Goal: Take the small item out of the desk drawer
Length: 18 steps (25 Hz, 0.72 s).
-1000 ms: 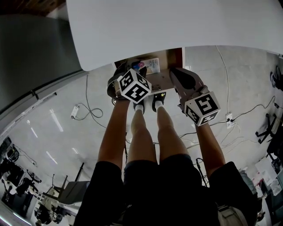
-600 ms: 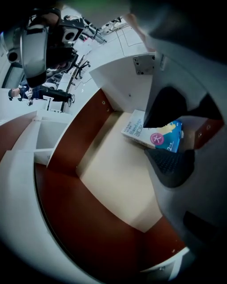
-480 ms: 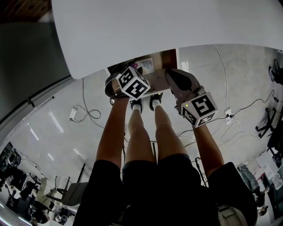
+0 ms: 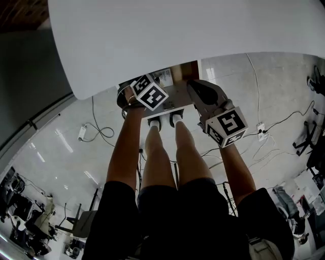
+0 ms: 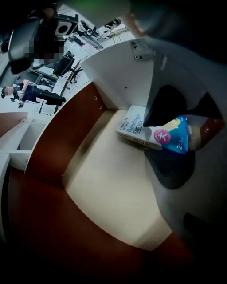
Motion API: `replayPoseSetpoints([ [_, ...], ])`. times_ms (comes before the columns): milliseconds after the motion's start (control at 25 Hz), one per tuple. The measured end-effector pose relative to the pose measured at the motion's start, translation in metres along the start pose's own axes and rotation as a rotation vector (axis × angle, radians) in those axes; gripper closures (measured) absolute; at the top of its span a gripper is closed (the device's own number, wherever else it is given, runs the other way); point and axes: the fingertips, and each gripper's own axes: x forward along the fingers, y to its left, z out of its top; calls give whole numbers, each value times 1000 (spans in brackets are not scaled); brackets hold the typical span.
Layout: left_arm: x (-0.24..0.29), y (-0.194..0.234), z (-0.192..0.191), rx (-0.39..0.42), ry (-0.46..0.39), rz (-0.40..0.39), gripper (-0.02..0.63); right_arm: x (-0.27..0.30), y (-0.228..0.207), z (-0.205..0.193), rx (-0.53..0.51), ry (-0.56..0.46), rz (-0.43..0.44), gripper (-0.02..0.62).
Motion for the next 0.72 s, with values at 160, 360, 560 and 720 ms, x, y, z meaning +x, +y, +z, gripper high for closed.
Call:
replayPoseSetpoints([
  [160,2,0,0,11,12,-9,440,0,-3,-1,4,5,-1,569],
  [360,5,0,-1,-3,18,-18,448,2,-4,-4,4,13,2,568],
  [560,8,-5,-3,3,6,-19,463,4,-3,-7,-8,27,3,566],
  [720,2,-4,-2,5,-4,-6,477,6,0,-10,-19,40,9,565],
])
